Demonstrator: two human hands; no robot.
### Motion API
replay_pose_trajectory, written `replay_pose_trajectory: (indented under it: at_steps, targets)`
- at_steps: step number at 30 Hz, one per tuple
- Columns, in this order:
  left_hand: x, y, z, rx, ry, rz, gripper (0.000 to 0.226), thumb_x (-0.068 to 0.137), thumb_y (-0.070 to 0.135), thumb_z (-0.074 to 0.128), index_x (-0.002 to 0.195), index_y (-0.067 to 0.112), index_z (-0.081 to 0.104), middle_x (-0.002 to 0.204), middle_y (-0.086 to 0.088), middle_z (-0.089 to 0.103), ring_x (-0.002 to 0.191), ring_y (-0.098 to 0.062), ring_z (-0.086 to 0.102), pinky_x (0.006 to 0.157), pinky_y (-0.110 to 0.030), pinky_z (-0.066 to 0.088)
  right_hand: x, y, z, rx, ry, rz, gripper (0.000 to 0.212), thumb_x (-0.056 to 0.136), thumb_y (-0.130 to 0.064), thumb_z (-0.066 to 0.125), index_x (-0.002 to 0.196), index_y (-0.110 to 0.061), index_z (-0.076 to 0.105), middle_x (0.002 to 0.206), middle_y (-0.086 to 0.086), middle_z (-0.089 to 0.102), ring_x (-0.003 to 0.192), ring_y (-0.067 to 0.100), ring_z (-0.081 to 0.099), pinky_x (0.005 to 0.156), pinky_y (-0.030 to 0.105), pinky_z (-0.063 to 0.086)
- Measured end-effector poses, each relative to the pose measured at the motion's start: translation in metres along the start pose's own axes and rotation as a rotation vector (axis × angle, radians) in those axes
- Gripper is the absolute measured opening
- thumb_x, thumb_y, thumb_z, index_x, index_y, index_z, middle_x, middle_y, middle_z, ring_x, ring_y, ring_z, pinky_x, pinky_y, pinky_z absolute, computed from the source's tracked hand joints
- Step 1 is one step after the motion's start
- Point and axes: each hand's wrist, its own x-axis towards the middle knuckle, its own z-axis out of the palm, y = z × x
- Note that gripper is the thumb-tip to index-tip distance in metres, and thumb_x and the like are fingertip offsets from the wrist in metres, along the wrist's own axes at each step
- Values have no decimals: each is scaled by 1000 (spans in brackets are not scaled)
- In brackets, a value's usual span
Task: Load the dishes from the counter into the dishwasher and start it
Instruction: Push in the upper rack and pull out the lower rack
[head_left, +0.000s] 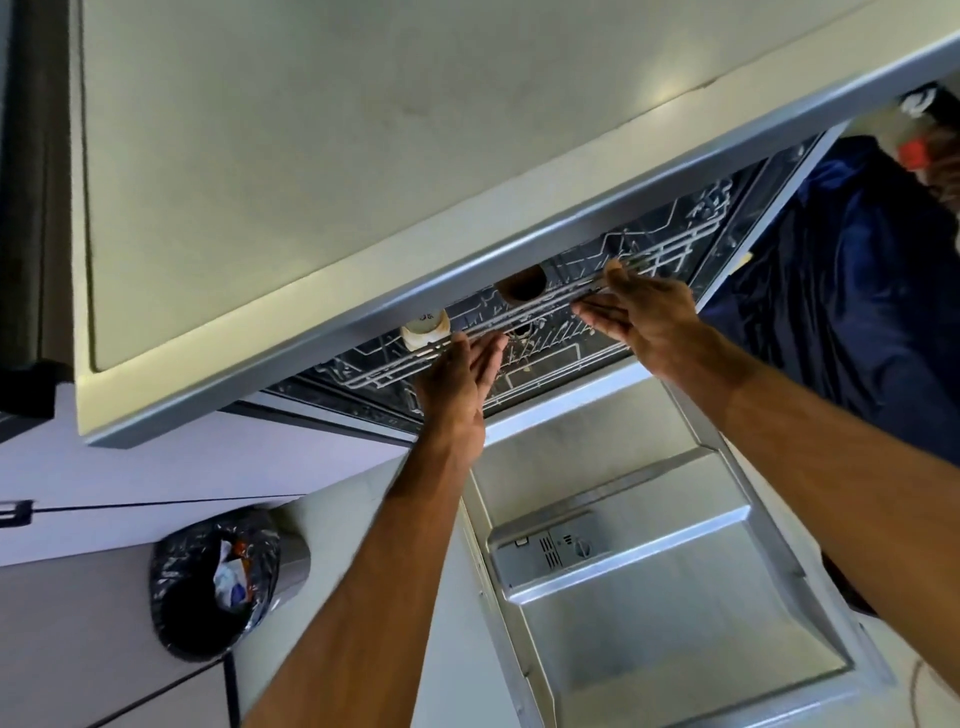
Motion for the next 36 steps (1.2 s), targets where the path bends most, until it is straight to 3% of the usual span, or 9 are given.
replay_pose_trajectory:
  at_steps: [3, 6, 11, 16, 22, 28, 30, 32, 36]
  targets:
    - [0, -2, 1, 85, -35, 46, 39, 106, 26, 49, 122, -7, 61, 112, -19, 74, 97, -21, 75, 79, -27, 62, 3, 3, -5, -7, -24, -17, 28, 95, -26, 65, 106, -1, 69, 100, 22, 75, 91, 30, 76, 87, 41, 61]
    - [0, -4, 1, 96, -57, 63, 41, 105, 26, 49, 130, -4, 58, 116, -17, 73, 100, -20, 74, 78, -26, 61, 3, 5, -6, -38, -36, -30, 37, 95, -32, 66, 115, -1, 67, 102, 19, 76, 92, 28, 76, 85, 40, 62]
    - [-4, -9, -3, 285, -65, 131, 41, 105, 33, 47, 118, -2, 65, 113, -14, 74, 101, -22, 74, 82, -28, 61, -7, 11, -9, -86, 15, 2, 40, 89, -43, 70, 101, -6, 70, 98, 13, 77, 88, 22, 77, 79, 36, 63]
    - [-1, -20, -31, 546, -148, 251, 40, 105, 32, 51, 120, -3, 64, 108, -15, 74, 90, -22, 75, 74, -26, 61, -18, 54, -39, -219, -16, 44, 43, 90, -47, 70, 105, -7, 70, 96, 9, 78, 89, 21, 77, 76, 38, 63]
    - [0, -56, -65, 757, -134, 156, 40, 105, 32, 49, 110, -3, 67, 101, -17, 75, 83, -28, 74, 67, -27, 61, -23, 95, -81, -362, -7, 179, 36, 93, -40, 68, 108, -8, 71, 98, 10, 78, 89, 20, 77, 73, 35, 61]
    - [19, -76, -74, 879, -56, 167, 26, 97, 37, 58, 89, 16, 71, 82, -9, 76, 68, -24, 70, 60, -35, 56, -7, 98, -82, -497, -58, 109, 33, 94, -37, 67, 108, -7, 71, 98, 11, 78, 92, 23, 75, 73, 39, 60]
    - [36, -87, -76, 1048, -32, 259, 23, 91, 41, 57, 92, 22, 70, 89, -6, 75, 80, -28, 71, 70, -39, 56, 2, 100, -76, -628, -71, 67, 32, 94, -34, 69, 109, -5, 71, 99, 11, 77, 92, 24, 74, 76, 43, 62]
    - [44, -91, -76, 1302, -26, 407, 24, 96, 31, 57, 112, 18, 67, 109, -6, 72, 103, -23, 67, 89, -36, 54, 11, 106, -72, -882, -66, -48, 33, 90, -36, 73, 110, -10, 72, 102, 6, 77, 95, 23, 74, 86, 42, 60]
    - [61, -102, -64, 1590, -96, 643, 55, 98, 22, 58, 145, 2, 40, 143, -15, 48, 134, -27, 44, 111, -35, 41, 30, 114, -62, -1185, -174, -214, 61, 87, -38, 75, 137, -12, 52, 138, 10, 61, 129, 24, 56, 105, 32, 43]
